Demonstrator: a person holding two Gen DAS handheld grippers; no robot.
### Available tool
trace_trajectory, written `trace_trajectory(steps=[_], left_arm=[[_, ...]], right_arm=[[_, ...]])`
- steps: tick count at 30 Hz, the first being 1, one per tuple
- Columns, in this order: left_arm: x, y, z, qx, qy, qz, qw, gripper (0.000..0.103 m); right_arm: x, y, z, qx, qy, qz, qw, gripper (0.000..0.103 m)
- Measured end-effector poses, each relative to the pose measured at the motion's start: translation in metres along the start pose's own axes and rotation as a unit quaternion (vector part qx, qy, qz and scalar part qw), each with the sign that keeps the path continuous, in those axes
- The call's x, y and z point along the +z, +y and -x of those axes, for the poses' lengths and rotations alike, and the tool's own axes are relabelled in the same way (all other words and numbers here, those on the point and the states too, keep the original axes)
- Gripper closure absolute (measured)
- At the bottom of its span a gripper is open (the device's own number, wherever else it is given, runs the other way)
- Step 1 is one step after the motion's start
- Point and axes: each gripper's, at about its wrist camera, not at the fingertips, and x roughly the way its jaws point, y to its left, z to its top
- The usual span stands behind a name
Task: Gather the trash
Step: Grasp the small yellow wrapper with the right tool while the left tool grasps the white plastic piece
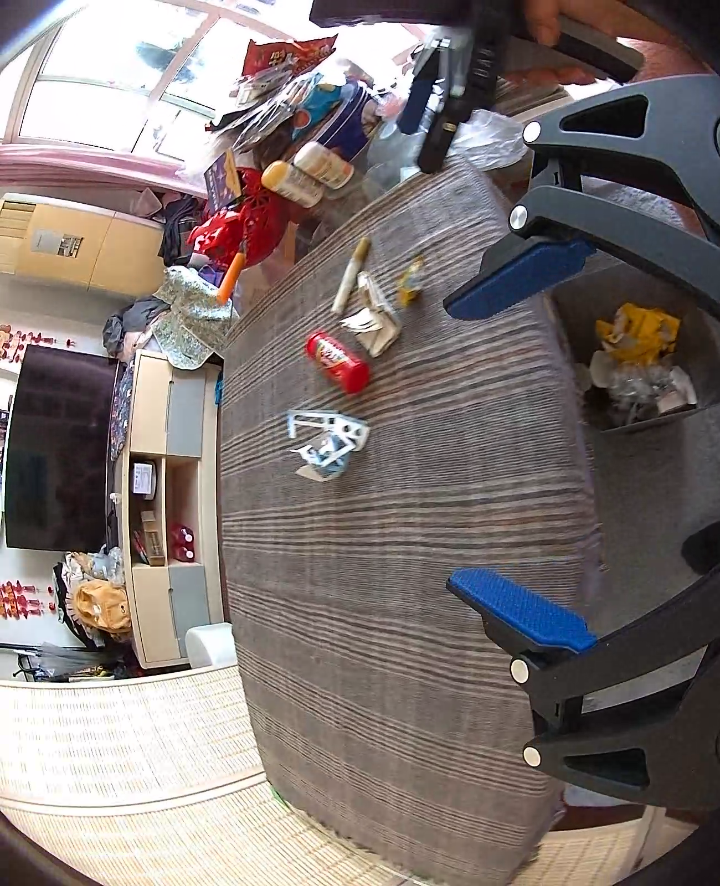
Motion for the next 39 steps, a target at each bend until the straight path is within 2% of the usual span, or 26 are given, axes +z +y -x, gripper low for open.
trace_trajectory(steps=[2, 5, 7, 11, 14, 16, 20, 23, 25, 29, 30, 32, 36, 38, 39], left_arm=[[0.013, 0.002, -0.016, 0.002, 0.002, -0.001, 1.0, 0.017], [0.031, 0.005, -0.043, 0.003, 0.012, -0.003, 0.9999, 0.018], [0.04, 0.008, -0.063, 0.002, 0.022, -0.001, 0.9997, 0.024], [0.058, 0.017, -0.1, 0.005, 0.037, 0.004, 0.9993, 0.026], [0.067, 0.021, -0.125, 0.005, 0.043, 0.002, 0.9991, 0.027], [0.072, 0.024, -0.134, 0.007, 0.042, 0.004, 0.9991, 0.033], [0.086, 0.033, -0.153, 0.005, 0.042, 0.012, 0.999, 0.04], [0.095, 0.037, -0.164, -0.002, 0.045, 0.015, 0.9989, 0.044], [0.1, 0.038, -0.17, -0.01, 0.05, 0.017, 0.9986, 0.046], [0.105, 0.035, -0.179, -0.02, 0.064, 0.014, 0.9976, 0.048], [0.106, 0.034, -0.183, -0.023, 0.073, 0.01, 0.997, 0.048], [0.106, 0.03, -0.19, -0.033, 0.092, 0.008, 0.9952, 0.048], [0.105, 0.026, -0.203, -0.017, 0.101, -0.01, 0.9947, 0.049], [0.106, 0.027, -0.21, -0.023, 0.106, -0.009, 0.994, 0.054], [0.106, 0.027, -0.214, -0.024, 0.11, -0.01, 0.9936, 0.059]], right_arm=[[0.002, 0.009, -0.016, -0.003, -0.003, 0.014, 1.0, 0.005], [0.004, 0.019, -0.041, 0.0, 0.003, 0.028, 1.0, 0.022], [0.006, 0.019, -0.061, 0.009, 0.014, 0.023, 1.0, 0.032], [0.009, 0.018, -0.088, -0.002, 0.022, 0.026, 0.999, 0.034], [0.012, 0.016, -0.104, -0.007, 0.031, 0.03, 0.999, 0.04], [0.014, 0.016, -0.113, -0.008, 0.037, 0.031, 0.999, 0.046], [0.009, 0.015, -0.124, -0.015, 0.049, 0.035, 0.998, 0.054], [0.009, 0.014, -0.122, -0.022, 0.045, 0.042, 0.998, 0.064], [0.01, 0.011, -0.121, -0.017, 0.045, 0.037, 0.998, 0.075], [0.012, 0.013, -0.119, -0.016, 0.046, 0.04, 0.998, 0.084], [0.014, 0.012, -0.121, -0.012, 0.049, 0.04, 0.998, 0.089], [0.014, 0.013, -0.122, -0.002, 0.057, 0.036, 0.998, 0.089], [0.015, 0.016, -0.121, -0.001, 0.06, 0.038, 0.997, 0.091], [0.015, 0.015, -0.121, 0.001, 0.061, 0.038, 0.997, 0.092], [0.015, 0.015, -0.121, 0.001, 0.061, 0.038, 0.997, 0.092]])
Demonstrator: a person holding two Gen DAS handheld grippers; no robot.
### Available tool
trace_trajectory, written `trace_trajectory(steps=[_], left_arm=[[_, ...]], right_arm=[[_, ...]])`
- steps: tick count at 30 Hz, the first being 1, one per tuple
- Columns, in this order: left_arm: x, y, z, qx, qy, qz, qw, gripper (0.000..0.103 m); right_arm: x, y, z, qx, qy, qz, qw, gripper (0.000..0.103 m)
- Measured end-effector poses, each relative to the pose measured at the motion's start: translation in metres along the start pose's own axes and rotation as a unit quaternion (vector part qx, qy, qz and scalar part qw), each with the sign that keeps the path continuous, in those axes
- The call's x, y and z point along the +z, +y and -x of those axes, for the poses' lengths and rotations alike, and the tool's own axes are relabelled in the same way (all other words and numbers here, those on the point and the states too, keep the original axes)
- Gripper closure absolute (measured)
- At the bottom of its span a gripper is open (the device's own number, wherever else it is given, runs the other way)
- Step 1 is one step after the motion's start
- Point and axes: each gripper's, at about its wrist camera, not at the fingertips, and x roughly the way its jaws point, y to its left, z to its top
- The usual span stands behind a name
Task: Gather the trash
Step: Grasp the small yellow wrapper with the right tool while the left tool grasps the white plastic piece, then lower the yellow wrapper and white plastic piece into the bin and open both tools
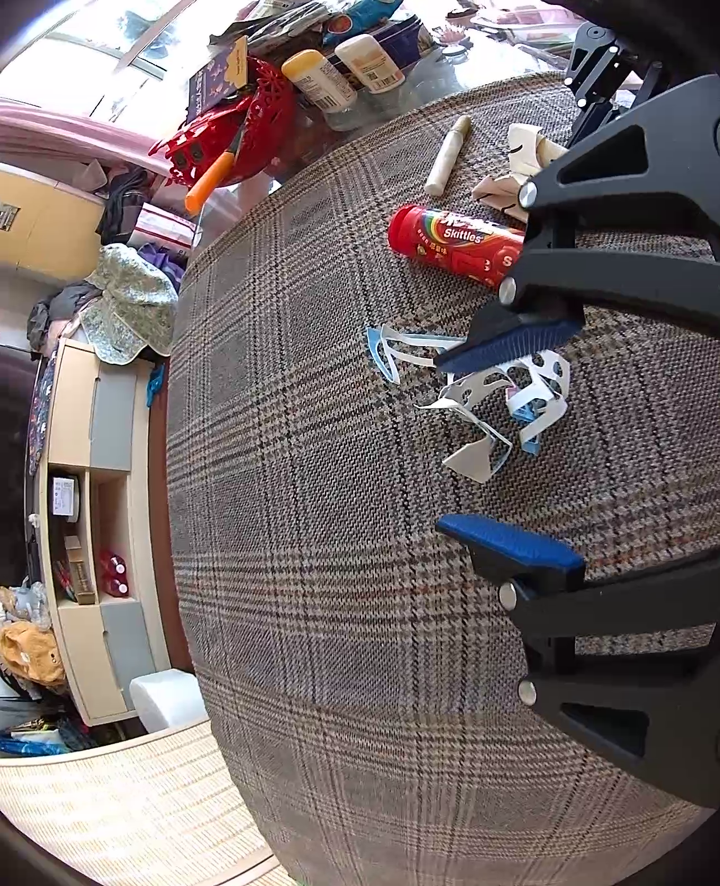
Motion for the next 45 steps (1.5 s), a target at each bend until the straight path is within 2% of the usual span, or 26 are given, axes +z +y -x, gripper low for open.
trace_trajectory(steps=[4, 7, 13, 19, 22, 25, 30, 37, 45], left_arm=[[-0.001, 0.0, -0.01, -0.006, 0.011, -0.006, 0.9999, 0.089], [-0.001, 0.001, -0.005, -0.002, 0.003, -0.011, 0.9999, 0.101], [-0.004, -0.002, 0.038, 0.007, -0.023, -0.015, 0.9996, 0.101], [-0.024, -0.017, 0.095, 0.0, -0.052, -0.016, 0.9985, 0.101], [-0.05, -0.029, 0.124, -0.009, -0.06, -0.02, 0.9979, 0.101], [-0.089, -0.048, 0.152, -0.017, -0.067, -0.028, 0.9972, 0.101], [-0.156, -0.076, 0.179, -0.032, -0.065, -0.046, 0.9963, 0.101], [-0.244, -0.091, 0.173, -0.043, -0.037, -0.027, 0.998, 0.101], [-0.312, -0.091, 0.125, -0.047, 0.004, 0.011, 0.9988, 0.101]], right_arm=[[0.0, -0.001, -0.001, 0.001, 0.0, -0.002, 1.0, 0.092], [0.0, 0.0, -0.001, -0.001, 0.0, 0.0, 1.0, 0.092], [-0.002, 0.005, 0.01, -0.001, -0.002, 0.001, 1.0, 0.095], [-0.018, 0.006, 0.047, 0.0, -0.012, 0.001, 1.0, 0.095], [-0.032, 0.004, 0.075, 0.008, -0.021, -0.007, 1.0, 0.095], [-0.052, 0.005, 0.104, 0.012, -0.028, -0.006, 1.0, 0.095], [-0.095, 0.005, 0.136, 0.022, -0.022, -0.002, 0.999, 0.095], [-0.153, 0.004, 0.14, 0.028, 0.013, -0.003, 1.0, 0.095], [-0.198, -0.009, 0.104, 0.035, 0.052, -0.032, 0.998, 0.095]])
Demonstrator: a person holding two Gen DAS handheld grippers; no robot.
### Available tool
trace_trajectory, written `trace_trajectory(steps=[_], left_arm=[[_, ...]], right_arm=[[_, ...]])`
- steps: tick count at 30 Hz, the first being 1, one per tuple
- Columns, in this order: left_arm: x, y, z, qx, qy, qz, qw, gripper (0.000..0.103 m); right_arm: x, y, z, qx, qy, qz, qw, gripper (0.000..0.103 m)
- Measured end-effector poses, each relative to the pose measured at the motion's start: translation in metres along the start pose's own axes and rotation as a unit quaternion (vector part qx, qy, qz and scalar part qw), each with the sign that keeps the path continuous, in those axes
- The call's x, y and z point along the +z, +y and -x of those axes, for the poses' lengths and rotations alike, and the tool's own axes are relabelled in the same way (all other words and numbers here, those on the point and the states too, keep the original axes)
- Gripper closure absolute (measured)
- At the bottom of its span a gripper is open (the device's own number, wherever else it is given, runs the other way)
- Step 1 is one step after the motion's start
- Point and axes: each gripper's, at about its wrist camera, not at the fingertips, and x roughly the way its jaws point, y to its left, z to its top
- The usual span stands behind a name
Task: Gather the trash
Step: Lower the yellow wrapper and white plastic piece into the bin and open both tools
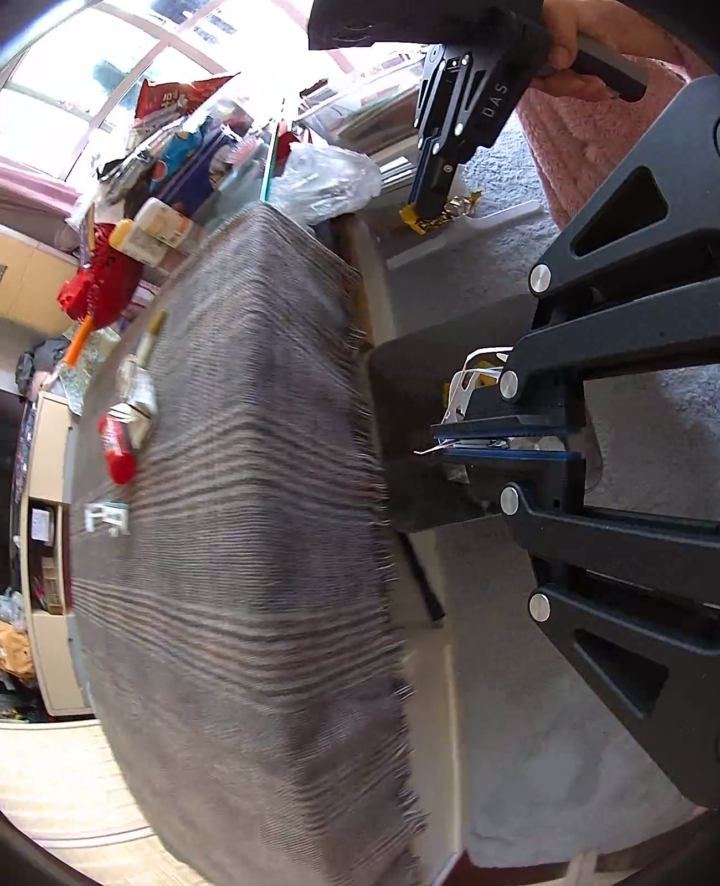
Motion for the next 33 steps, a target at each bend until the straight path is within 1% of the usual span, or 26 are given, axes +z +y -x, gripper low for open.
trace_trajectory(steps=[2, 4, 6, 9, 13, 15, 18, 23, 24, 26, 27, 28, 30, 31, 32, 33], left_arm=[[-0.013, 0.001, -0.017, 0.001, 0.01, 0.008, 0.9999, 0.101], [-0.022, 0.004, -0.033, -0.007, 0.024, 0.026, 0.9994, 0.101], [-0.031, 0.005, -0.045, -0.007, 0.03, 0.032, 0.999, 0.101], [-0.041, 0.002, -0.063, 0.001, 0.04, 0.024, 0.9989, 0.101], [-0.048, -0.003, -0.081, -0.026, 0.053, 0.017, 0.9981, 0.101], [-0.05, -0.009, -0.09, -0.028, 0.063, 0.005, 0.9976, 0.101], [-0.053, -0.011, -0.101, -0.023, 0.075, -0.004, 0.9969, 0.101], [-0.051, -0.007, -0.117, -0.029, 0.092, 0.016, 0.9952, 0.1], [-0.051, -0.007, -0.118, -0.031, 0.092, 0.017, 0.9951, 0.099], [-0.05, -0.009, -0.121, -0.036, 0.092, 0.019, 0.995, 0.097], [-0.05, -0.008, -0.12, -0.035, 0.09, 0.019, 0.9951, 0.091], [-0.05, -0.008, -0.12, -0.037, 0.089, 0.021, 0.9952, 0.087], [-0.049, -0.006, -0.121, -0.039, 0.09, 0.025, 0.9949, 0.082], [-0.049, -0.006, -0.121, -0.039, 0.091, 0.027, 0.9947, 0.078], [-0.05, -0.006, -0.121, -0.041, 0.092, 0.029, 0.9945, 0.076], [-0.05, -0.006, -0.121, -0.042, 0.092, 0.03, 0.9944, 0.075]], right_arm=[[-0.002, -0.006, -0.013, 0.01, 0.005, -0.013, 1.0, 0.095], [-0.003, -0.01, -0.021, 0.013, 0.008, -0.023, 1.0, 0.095], [-0.001, -0.012, -0.031, 0.027, 0.013, -0.037, 0.999, 0.095], [0.002, -0.006, -0.043, 0.035, 0.021, -0.036, 0.999, 0.095], [-0.001, -0.005, -0.068, 0.059, 0.039, -0.05, 0.996, 0.095], [-0.005, -0.005, -0.081, 0.07, 0.05, -0.057, 0.995, 0.095], [-0.006, -0.004, -0.095, 0.059, 0.061, -0.055, 0.995, 0.094], [-0.004, -0.005, -0.111, 0.045, 0.064, -0.061, 0.995, 0.094], [-0.004, -0.004, -0.113, 0.046, 0.065, -0.063, 0.995, 0.092], [-0.003, -0.005, -0.116, 0.048, 0.067, -0.068, 0.994, 0.092], [-0.003, -0.005, -0.118, 0.051, 0.068, -0.071, 0.994, 0.091], [-0.002, -0.005, -0.118, 0.054, 0.068, -0.074, 0.993, 0.091], [-0.001, -0.008, -0.119, 0.057, 0.067, -0.081, 0.993, 0.09], [-0.001, -0.01, -0.119, 0.058, 0.066, -0.085, 0.992, 0.083], [0.0, -0.012, -0.118, 0.059, 0.065, -0.09, 0.992, 0.077], [0.0, -0.014, -0.117, 0.061, 0.063, -0.097, 0.991, 0.059]])
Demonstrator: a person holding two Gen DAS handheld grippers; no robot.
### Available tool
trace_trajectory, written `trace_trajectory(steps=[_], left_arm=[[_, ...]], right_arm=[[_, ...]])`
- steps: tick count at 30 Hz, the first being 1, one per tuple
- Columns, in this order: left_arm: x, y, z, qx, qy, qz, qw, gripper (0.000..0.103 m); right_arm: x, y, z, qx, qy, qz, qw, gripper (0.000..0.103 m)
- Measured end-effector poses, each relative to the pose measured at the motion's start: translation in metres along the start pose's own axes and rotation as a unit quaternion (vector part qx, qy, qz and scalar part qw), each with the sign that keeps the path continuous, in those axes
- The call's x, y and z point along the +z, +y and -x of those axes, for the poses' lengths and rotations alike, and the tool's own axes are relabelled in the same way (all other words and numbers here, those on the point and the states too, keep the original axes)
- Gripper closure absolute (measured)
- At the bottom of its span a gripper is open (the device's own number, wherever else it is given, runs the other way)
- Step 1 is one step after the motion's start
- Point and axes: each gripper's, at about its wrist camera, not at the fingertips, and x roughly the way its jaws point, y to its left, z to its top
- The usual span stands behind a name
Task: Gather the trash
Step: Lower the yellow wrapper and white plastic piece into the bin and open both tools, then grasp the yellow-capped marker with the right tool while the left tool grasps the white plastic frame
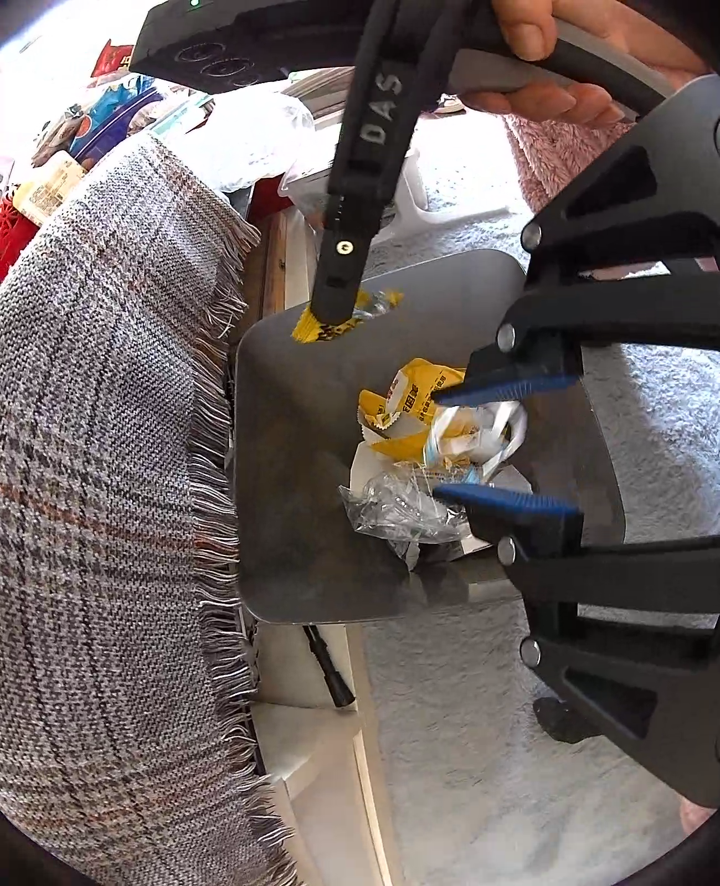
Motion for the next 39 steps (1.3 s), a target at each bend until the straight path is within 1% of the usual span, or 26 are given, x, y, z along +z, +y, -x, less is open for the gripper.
trace_trajectory(steps=[1, 2, 3, 4, 5, 6, 8, 9, 10, 11, 13, 14, 15, 16, 18, 20, 21, 23, 25, 27, 30, 33, 35, 37, 39], left_arm=[[-0.001, 0.0, 0.0, 0.0, 0.001, 0.0, 1.0, 0.075], [-0.001, 0.0, 0.0, 0.001, 0.001, -0.001, 1.0, 0.075], [-0.001, -0.001, 0.001, 0.003, -0.001, -0.003, 1.0, 0.072], [-0.002, -0.001, 0.001, 0.005, -0.001, -0.004, 1.0, 0.067], [-0.002, -0.002, 0.001, 0.008, -0.003, -0.006, 1.0, 0.063], [-0.002, -0.002, 0.002, 0.011, -0.005, -0.007, 0.9999, 0.058], [-0.001, -0.002, 0.004, 0.017, -0.008, -0.008, 0.9998, 0.053], [-0.001, -0.001, 0.005, 0.021, -0.01, -0.01, 0.9997, 0.048], [-0.001, -0.001, 0.007, 0.027, -0.014, -0.012, 0.9995, 0.042], [-0.001, 0.0, 0.009, 0.031, -0.017, -0.013, 0.9993, 0.039], [-0.001, 0.001, 0.013, 0.035, -0.022, -0.015, 0.999, 0.03], [-0.001, 0.002, 0.013, 0.035, -0.024, -0.014, 0.999, 0.028], [-0.001, 0.003, 0.015, 0.035, -0.026, -0.013, 0.999, 0.023], [-0.001, 0.004, 0.017, 0.035, -0.028, -0.012, 0.9989, 0.017], [-0.001, 0.007, 0.022, 0.039, -0.038, -0.009, 0.9985, 0.009], [0.0, 0.007, 0.028, 0.04, -0.045, -0.01, 0.9981, 0.008], [0.001, 0.007, 0.03, 0.041, -0.046, -0.012, 0.998, 0.008], [0.003, 0.008, 0.037, 0.046, -0.057, -0.013, 0.9972, 0.008], [0.007, 0.011, 0.048, 0.042, -0.069, -0.004, 0.9968, 0.008], [0.011, 0.015, 0.061, 0.037, -0.08, 0.006, 0.9961, 0.008], [0.016, 0.017, 0.08, 0.044, -0.088, 0.015, 0.9951, 0.008], [0.024, 0.023, 0.107, 0.046, -0.096, 0.024, 0.994, 0.008], [0.036, 0.03, 0.125, 0.055, -0.099, 0.034, 0.993, 0.008], [0.05, 0.037, 0.141, 0.059, -0.107, 0.039, 0.9917, 0.008], [0.069, 0.041, 0.158, 0.075, -0.121, 0.042, 0.9889, 0.008]], right_arm=[[0.0, -0.002, 0.001, 0.004, -0.002, -0.006, 1.0, 0.053], [0.0, -0.003, 0.001, 0.005, -0.004, -0.011, 1.0, 0.053], [0.0, -0.003, 0.002, 0.004, -0.005, -0.01, 1.0, 0.053], [0.0, -0.003, 0.002, 0.001, -0.007, -0.009, 1.0, 0.053], [0.0, -0.003, 0.004, -0.003, -0.008, -0.007, 1.0, 0.052], [0.0, -0.003, 0.005, -0.007, -0.009, -0.005, 1.0, 0.049], [0.0, -0.003, 0.007, -0.007, -0.011, -0.003, 1.0, 0.043], [0.001, -0.003, 0.008, -0.007, -0.014, -0.002, 1.0, 0.036], [0.001, -0.003, 0.01, -0.013, -0.02, -0.001, 1.0, 0.027], [0.002, -0.005, 0.015, -0.021, -0.027, -0.001, 0.999, 0.022], [0.004, -0.009, 0.024, -0.042, -0.049, -0.002, 0.998, 0.009], [0.004, -0.012, 0.028, -0.05, -0.059, -0.006, 0.997, 0.007], [0.005, -0.015, 0.03, -0.054, -0.064, -0.01, 0.996, 0.003], [0.005, -0.017, 0.032, -0.06, -0.067, -0.013, 0.996, 0.003], [0.005, -0.016, 0.027, -0.068, -0.057, -0.008, 0.996, 0.003], [0.004, -0.011, 0.022, -0.075, -0.042, 0.017, 0.996, 0.003], [0.004, -0.006, 0.021, -0.08, -0.043, 0.031, 0.995, 0.003], [0.003, 0.003, 0.027, -0.095, -0.061, 0.064, 0.992, 0.003], [0.005, 0.007, 0.038, -0.094, -0.082, 0.072, 0.99, 0.003], [0.01, 0.003, 0.055, -0.076, -0.102, 0.05, 0.991, 0.003], [0.02, -0.006, 0.086, -0.06, -0.123, 0.009, 0.991, 0.003], [0.033, -0.011, 0.124, -0.063, -0.151, -0.002, 0.987, 0.003], [0.044, -0.011, 0.148, -0.071, -0.168, 0.002, 0.983, 0.003], [0.057, -0.01, 0.162, -0.075, -0.176, 0.005, 0.982, 0.003], [0.073, -0.011, 0.172, -0.076, -0.178, 0.003, 0.981, 0.003]])
